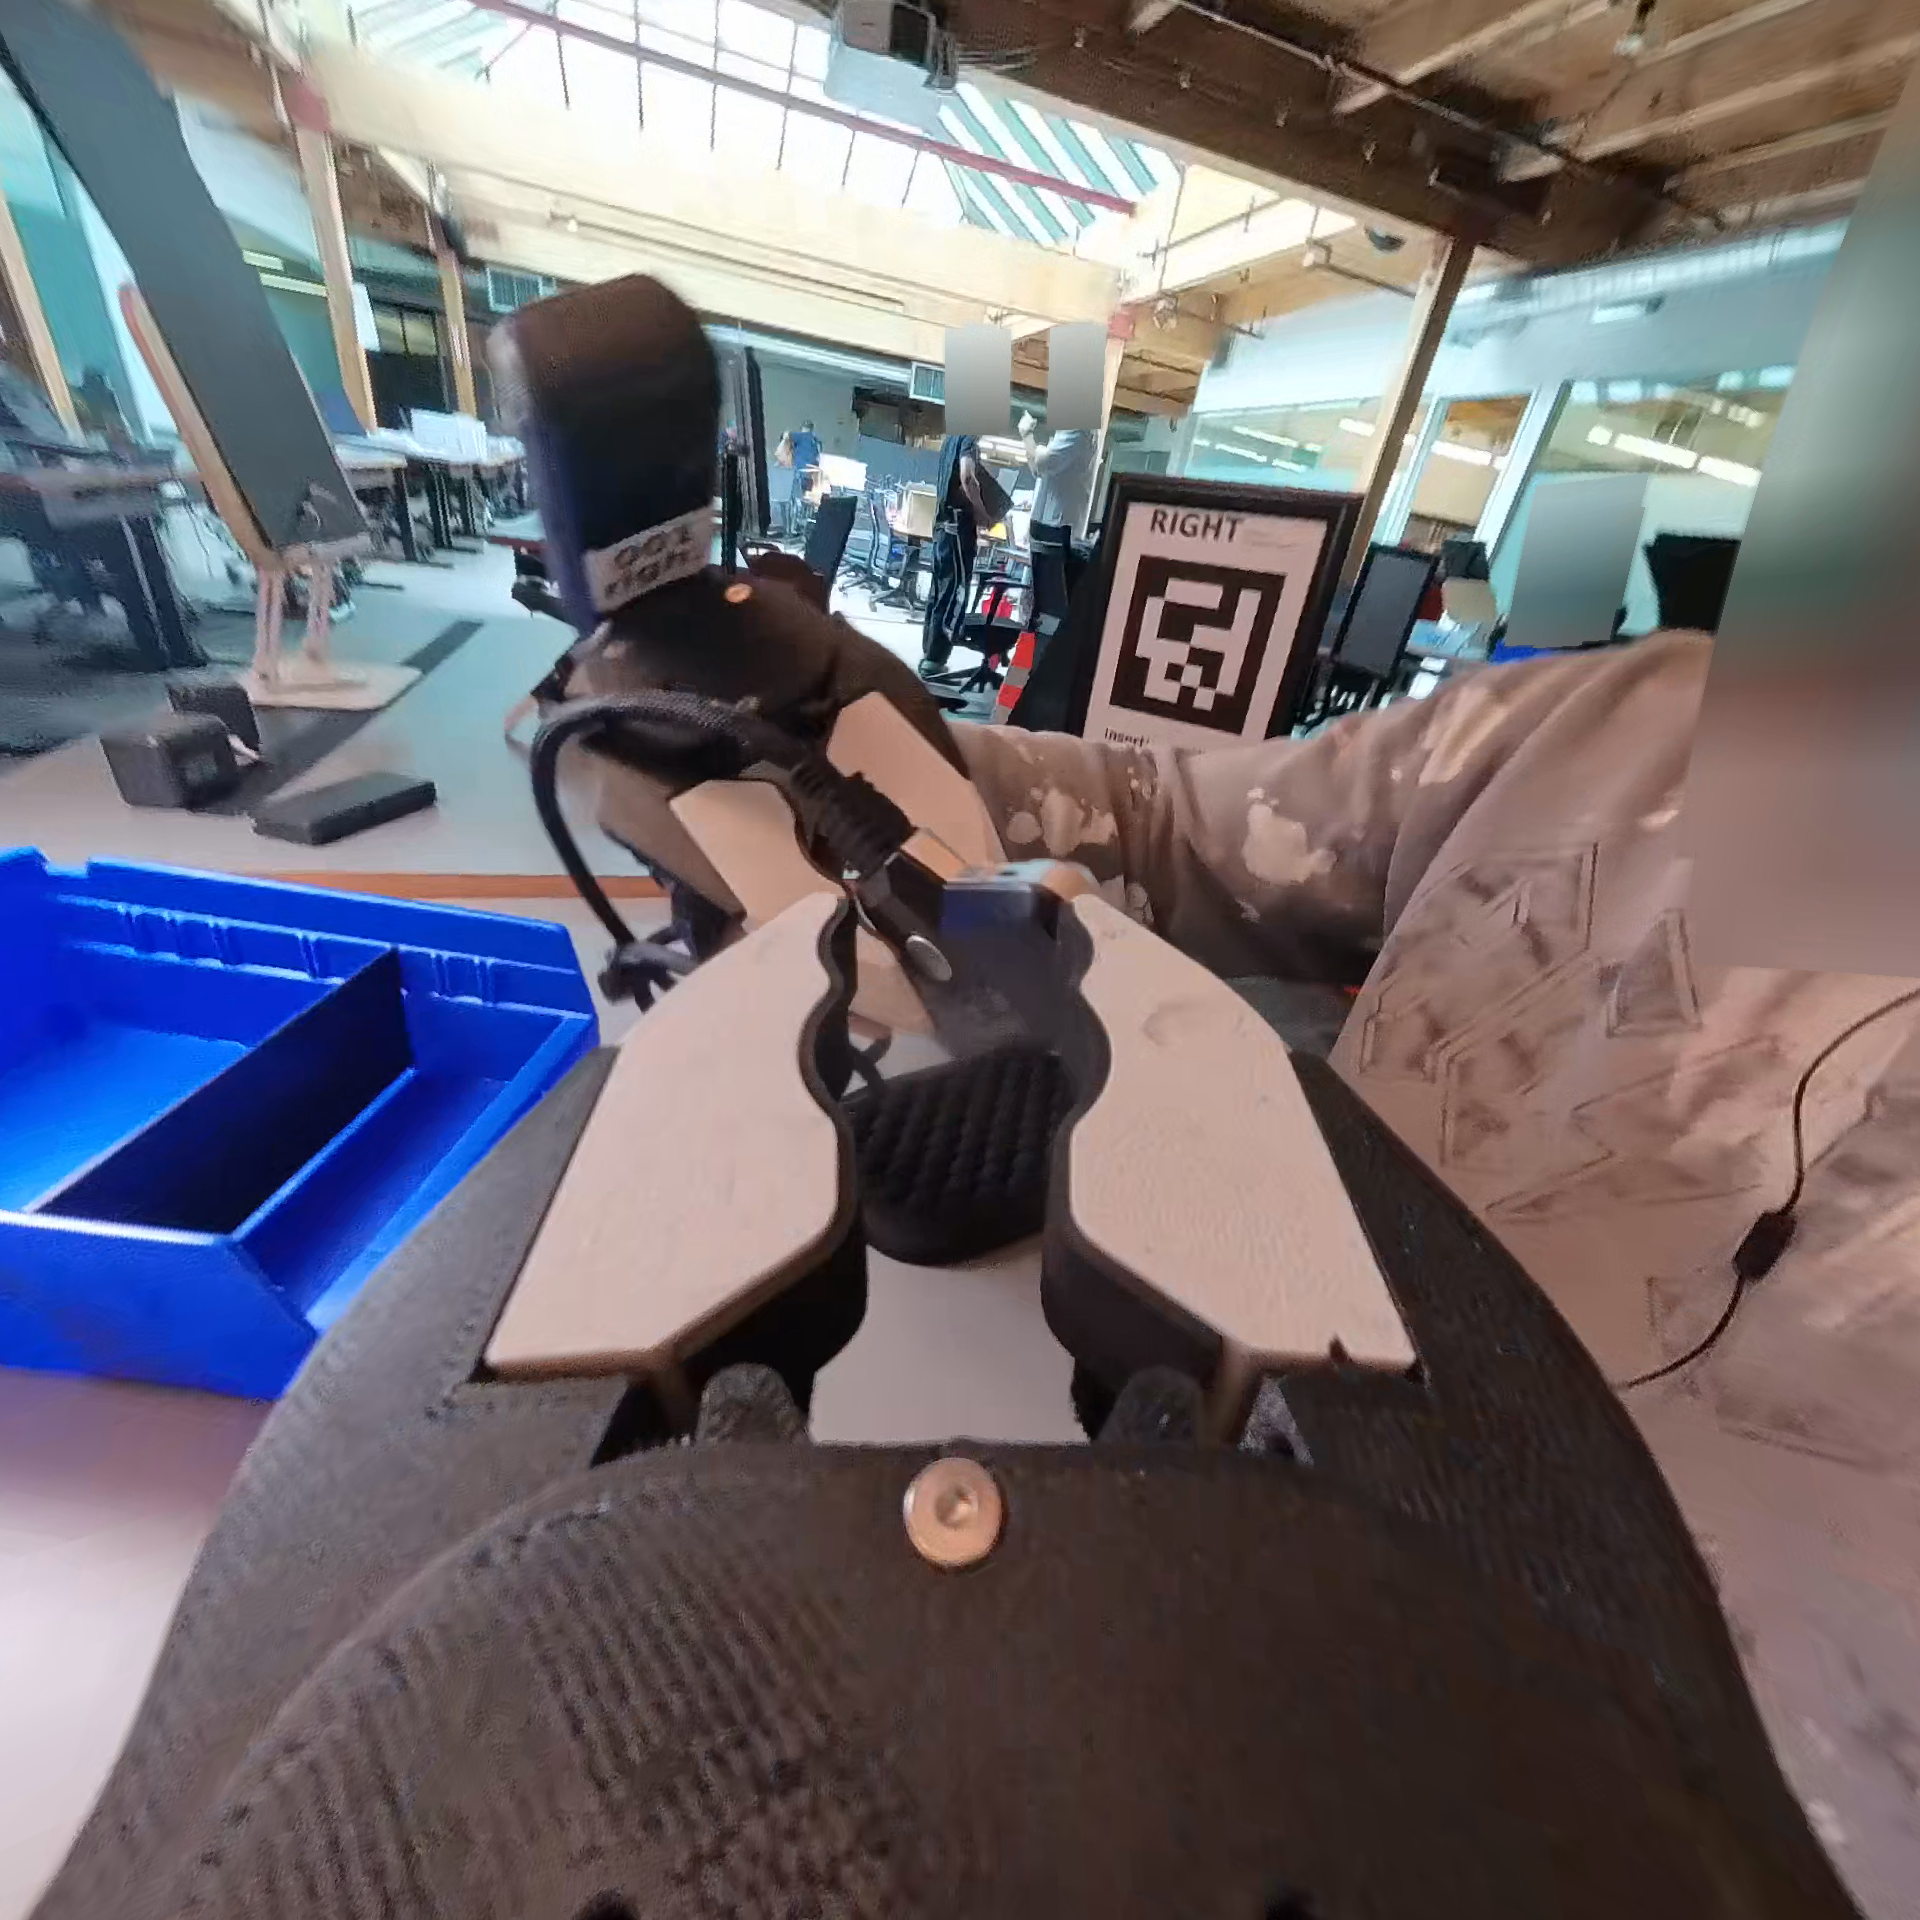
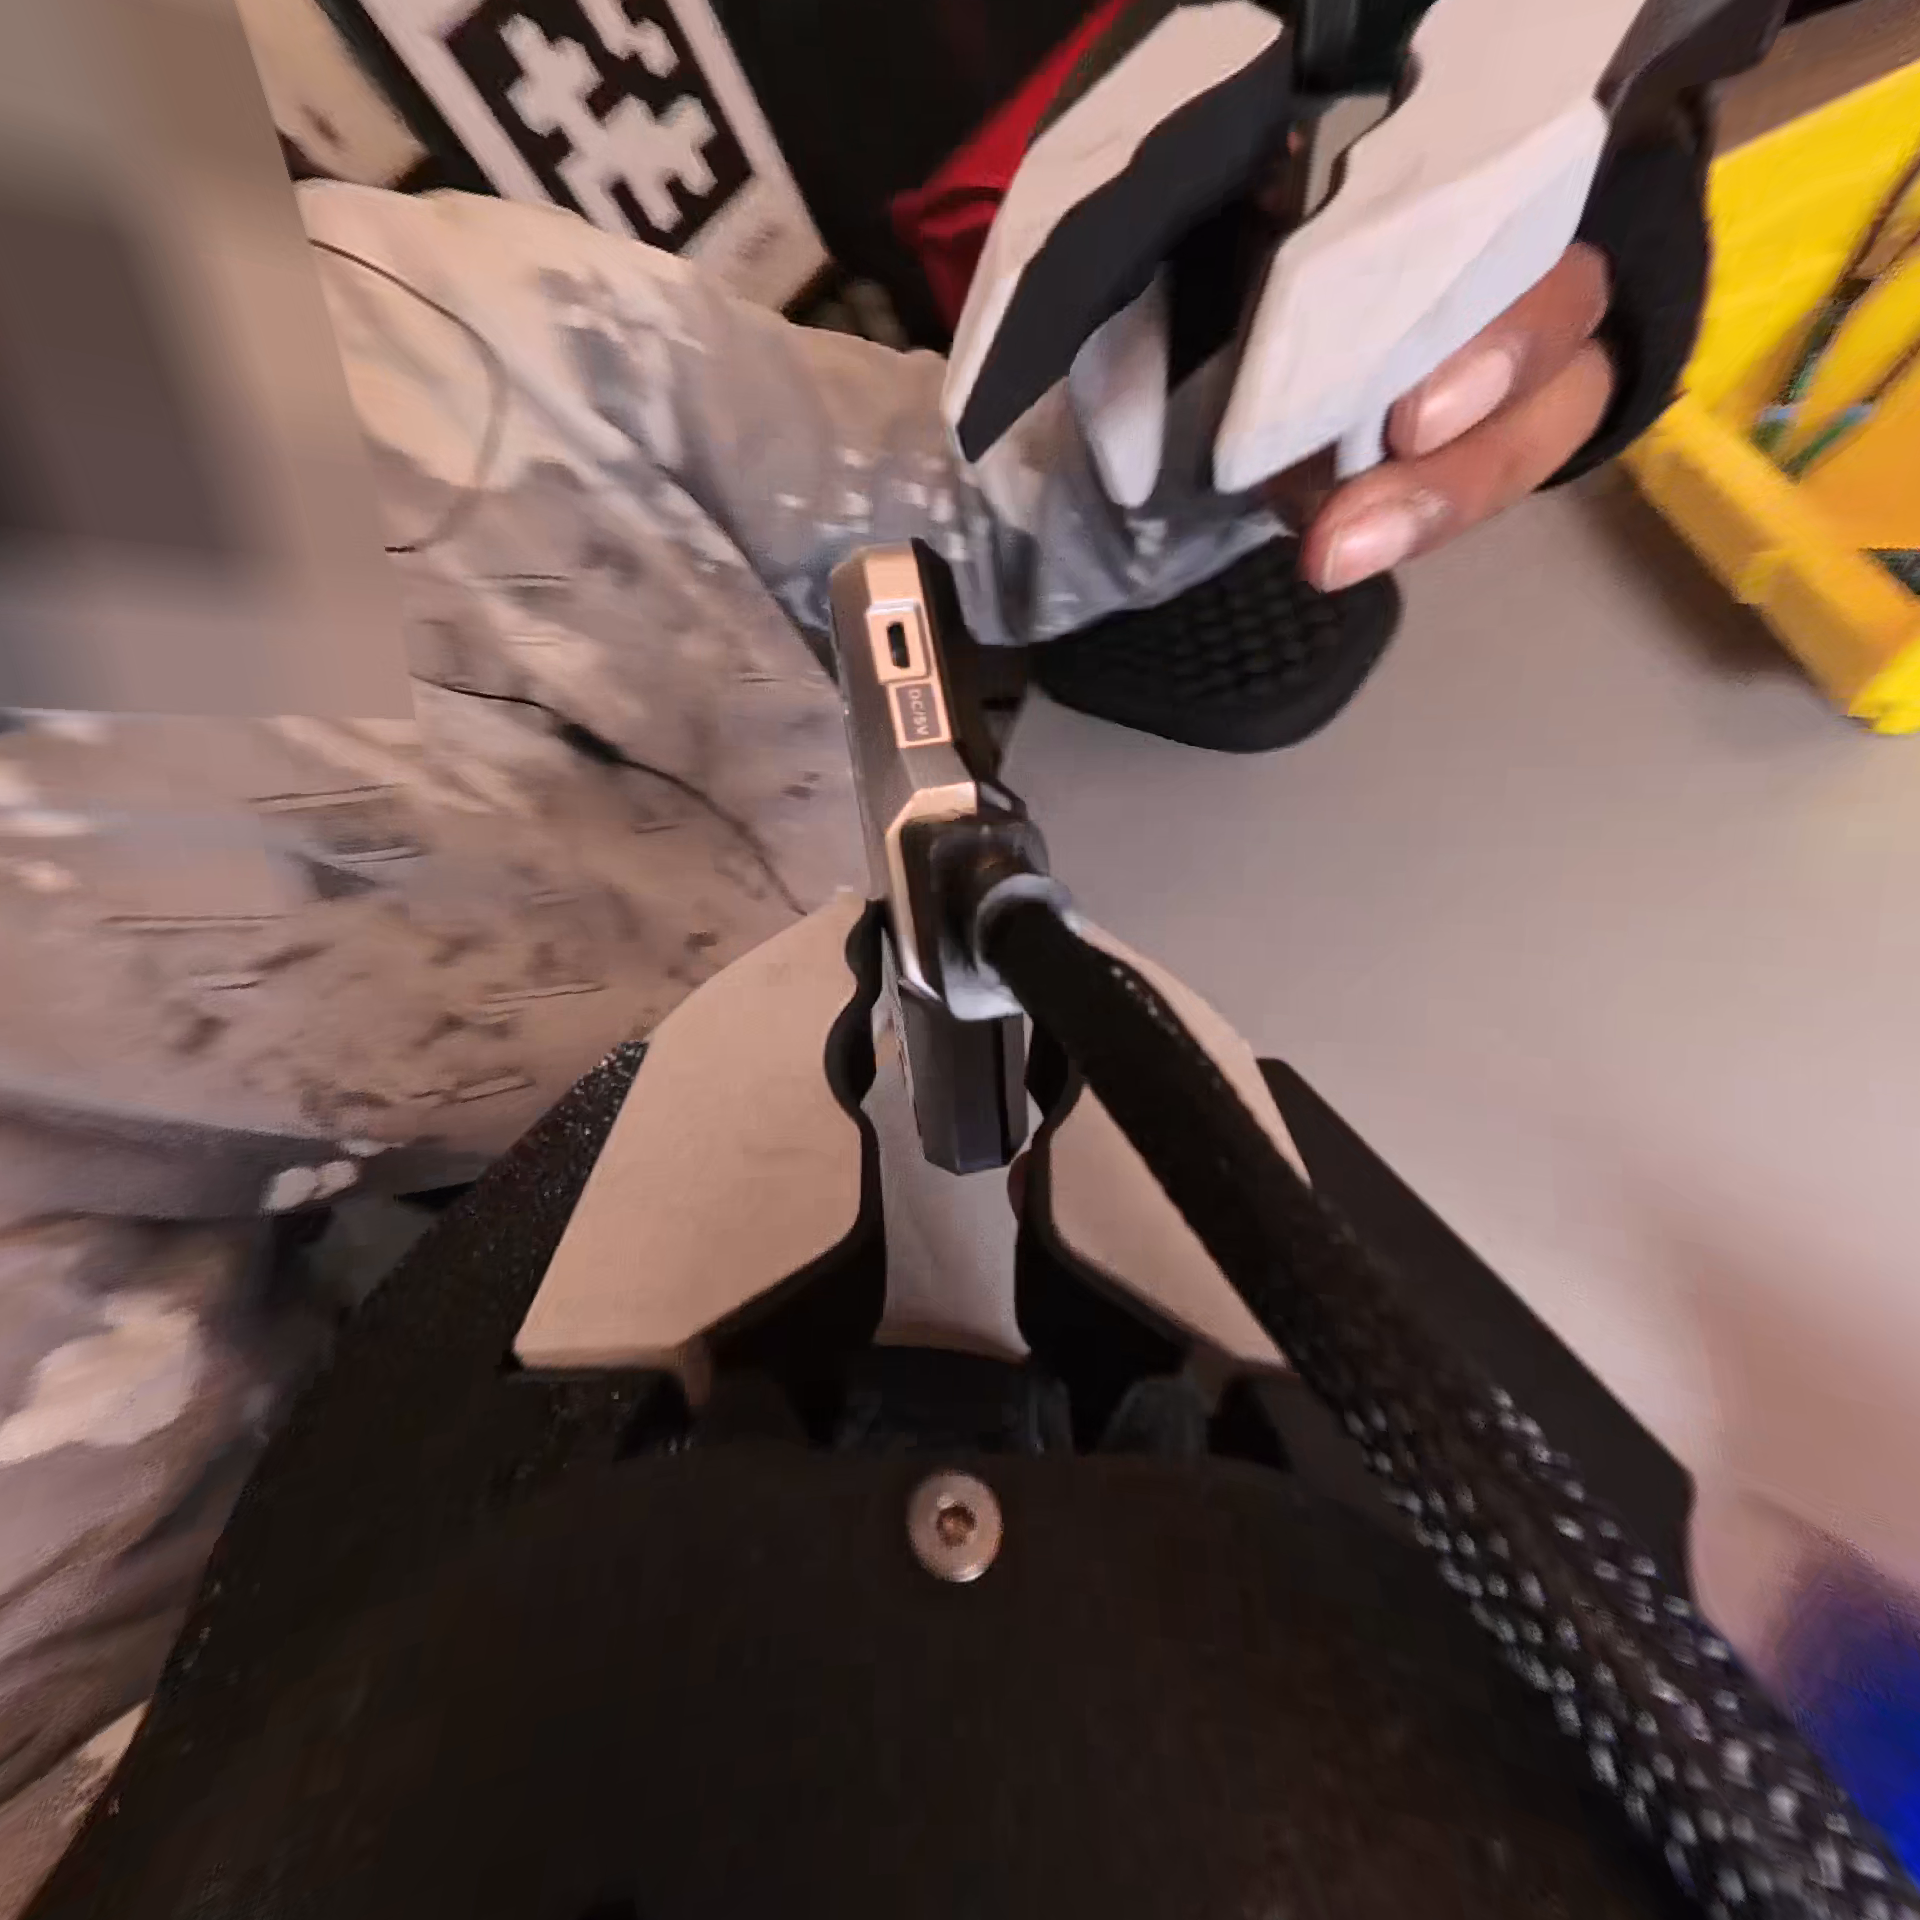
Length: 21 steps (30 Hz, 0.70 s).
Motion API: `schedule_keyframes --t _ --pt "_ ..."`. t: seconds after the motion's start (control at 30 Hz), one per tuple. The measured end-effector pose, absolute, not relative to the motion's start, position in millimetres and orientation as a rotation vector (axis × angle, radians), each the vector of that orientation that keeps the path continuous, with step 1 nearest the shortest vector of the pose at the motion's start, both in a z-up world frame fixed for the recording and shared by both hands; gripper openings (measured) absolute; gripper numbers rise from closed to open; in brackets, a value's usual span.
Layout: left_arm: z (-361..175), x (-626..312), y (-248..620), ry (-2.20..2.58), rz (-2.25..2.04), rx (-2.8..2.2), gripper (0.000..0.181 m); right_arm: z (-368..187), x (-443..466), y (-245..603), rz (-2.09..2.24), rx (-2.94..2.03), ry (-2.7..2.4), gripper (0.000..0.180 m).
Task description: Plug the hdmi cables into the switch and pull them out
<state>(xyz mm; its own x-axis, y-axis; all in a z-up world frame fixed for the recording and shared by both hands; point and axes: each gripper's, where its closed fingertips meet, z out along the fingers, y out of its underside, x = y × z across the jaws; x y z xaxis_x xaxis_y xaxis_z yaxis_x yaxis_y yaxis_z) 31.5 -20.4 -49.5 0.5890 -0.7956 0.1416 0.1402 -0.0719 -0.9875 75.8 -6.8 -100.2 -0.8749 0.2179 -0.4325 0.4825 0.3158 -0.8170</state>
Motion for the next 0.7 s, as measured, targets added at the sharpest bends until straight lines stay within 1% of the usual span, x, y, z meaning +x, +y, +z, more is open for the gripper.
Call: schedule_keyframes --t 0.13,0.27,0.33,0.43,0.5,0.53,0.63,0.7 --pt "-65 54 -36 0.708 -0.729 -1.468 0.047 -86 78 -18 -1.811 0.492 2.106 0.025" --pt "-77 59 -22 0.52 -0.677 -1.469 0.052 -66 48 -17 -2.185 0.5 2.009 0.025" --pt "-72 41 -15 0.38 -0.547 -1.393 0.046 -65 32 -14 -2.286 0.575 1.974 0.025" --pt "-80 24 -7 0.364 -0.274 -1.434 0.047 -76 13 -18 -2.288 0.693 1.986 0.025" --pt "-87 11 -3 0.388 -0.098 -1.474 0.038 -86 -1 -20 -2.259 0.818 2.032 0.026" --pt "-91 6 -3 0.418 -0.025 -1.482 0.031 -91 -8 -18 -2.239 0.891 2.049 0.028" --pt "-101 -7 -4 0.508 0.149 -1.479 0.026 -103 -16 -13 -2.183 1.066 2.083 0.039" --pt "-107 -10 -7 0.631 0.341 -1.457 0.025 -101 -8 -12 -2.199 1.077 1.963 0.055"
